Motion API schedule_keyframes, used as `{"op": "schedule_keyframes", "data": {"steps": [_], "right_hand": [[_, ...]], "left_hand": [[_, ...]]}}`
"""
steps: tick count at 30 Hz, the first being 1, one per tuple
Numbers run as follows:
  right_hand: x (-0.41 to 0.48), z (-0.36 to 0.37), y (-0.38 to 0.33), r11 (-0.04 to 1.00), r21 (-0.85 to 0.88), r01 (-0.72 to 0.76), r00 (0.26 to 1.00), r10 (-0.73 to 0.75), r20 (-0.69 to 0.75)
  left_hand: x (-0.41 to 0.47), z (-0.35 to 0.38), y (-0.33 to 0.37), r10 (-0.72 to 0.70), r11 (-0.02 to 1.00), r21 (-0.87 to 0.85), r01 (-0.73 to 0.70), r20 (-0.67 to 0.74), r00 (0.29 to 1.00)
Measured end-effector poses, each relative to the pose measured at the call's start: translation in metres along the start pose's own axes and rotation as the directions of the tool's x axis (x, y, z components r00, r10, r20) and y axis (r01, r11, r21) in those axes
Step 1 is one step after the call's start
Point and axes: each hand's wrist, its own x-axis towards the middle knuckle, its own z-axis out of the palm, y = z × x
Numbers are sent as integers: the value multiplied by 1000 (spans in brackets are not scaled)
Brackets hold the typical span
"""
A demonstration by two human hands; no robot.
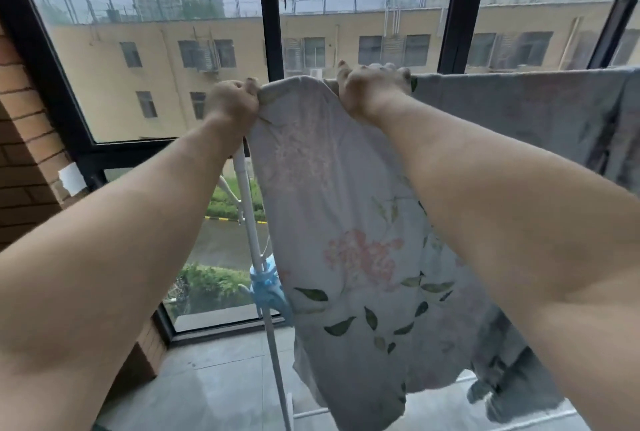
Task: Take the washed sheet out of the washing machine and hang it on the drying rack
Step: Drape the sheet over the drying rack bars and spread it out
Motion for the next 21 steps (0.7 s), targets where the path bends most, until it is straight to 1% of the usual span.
{"op": "schedule_keyframes", "data": {"steps": [2, 4, 6, 10, 12, 14, 16, 18, 21], "right_hand": [[-4, 0, 4, 999, 36, -34, 999, 32, 40], [-8, -2, 9, 997, 46, -68, 994, 63, 90], [-11, -5, 11, 994, 45, -97, 989, 91, 119], [-20, -3, 7, 995, 32, -98, 988, 93, 120], [-23, 2, 7, 997, 27, -77, 992, 74, 101], [-26, 6, 11, 998, 25, -63, 994, 60, 91], [-31, 10, 17, 998, 27, -51, 994, 48, 94], [-39, 18, 24, 998, 53, -28, 996, 23, 81], [-51, 29, 30, 991, 134, 15, 1000, -15, -4]], "left_hand": [[-4, -1, 4, -28, 1000, -12, 28, 11, 1000], [-7, -2, 5, -68, 996, -59, 71, 45, 997], [-9, -3, 7, -71, 993, -93, 76, 57, 996], [-9, -10, 6, -118, 989, -81, 122, 52, 992], [-7, -10, 5, -137, 989, -48, 138, 18, 990], [-9, -8, 2, -112, 994, -3, 112, 0, 994], [-12, -6, -1, -62, 998, -12, 63, 31, 998], [-18, -6, -7, -29, 998, -60, 34, 83, 996], [-24, -8, -18, 17, 981, -192, 17, 170, 985]]}}
